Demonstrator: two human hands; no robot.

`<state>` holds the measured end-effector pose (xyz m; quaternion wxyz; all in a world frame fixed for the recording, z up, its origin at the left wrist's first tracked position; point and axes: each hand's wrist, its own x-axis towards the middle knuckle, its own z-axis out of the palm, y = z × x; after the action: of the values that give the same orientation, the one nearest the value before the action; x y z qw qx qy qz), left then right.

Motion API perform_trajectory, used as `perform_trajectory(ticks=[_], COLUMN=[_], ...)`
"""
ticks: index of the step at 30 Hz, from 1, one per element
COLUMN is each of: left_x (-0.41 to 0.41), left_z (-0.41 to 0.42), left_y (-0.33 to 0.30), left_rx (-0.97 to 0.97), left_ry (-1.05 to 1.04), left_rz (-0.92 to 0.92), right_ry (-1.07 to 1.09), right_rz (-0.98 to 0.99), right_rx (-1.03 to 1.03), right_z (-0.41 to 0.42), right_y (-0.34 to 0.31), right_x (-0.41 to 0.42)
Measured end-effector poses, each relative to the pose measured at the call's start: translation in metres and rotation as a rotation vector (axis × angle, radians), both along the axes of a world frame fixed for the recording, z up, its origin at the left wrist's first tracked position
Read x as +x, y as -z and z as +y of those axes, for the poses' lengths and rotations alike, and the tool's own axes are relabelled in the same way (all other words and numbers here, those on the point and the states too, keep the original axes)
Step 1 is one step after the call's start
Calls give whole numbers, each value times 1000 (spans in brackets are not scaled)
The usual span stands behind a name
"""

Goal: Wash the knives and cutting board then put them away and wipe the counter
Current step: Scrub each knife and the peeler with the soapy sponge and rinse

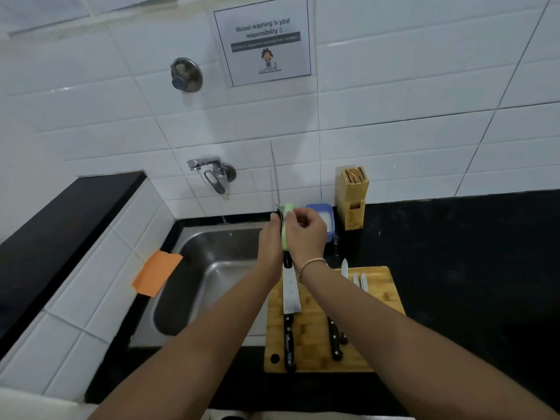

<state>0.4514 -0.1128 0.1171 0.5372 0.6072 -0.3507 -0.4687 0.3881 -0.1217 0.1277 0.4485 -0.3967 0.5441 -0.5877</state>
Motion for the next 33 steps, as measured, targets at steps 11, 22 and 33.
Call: perform_trajectory(ticks=[11, 22, 33], left_x=[4, 6, 10], left_z=[-5, -6, -2], left_y=[-8, -24, -27], left_rx=[47, -18, 254], left_ry=[17, 32, 161], left_rz=[328, 469, 482], right_ry=[-152, -123, -106], right_rz=[14, 388, 709], right_rx=[98, -426, -580], right_z=[18, 33, 3], right_y=[13, 10, 20], right_x=[-9, -14, -25])
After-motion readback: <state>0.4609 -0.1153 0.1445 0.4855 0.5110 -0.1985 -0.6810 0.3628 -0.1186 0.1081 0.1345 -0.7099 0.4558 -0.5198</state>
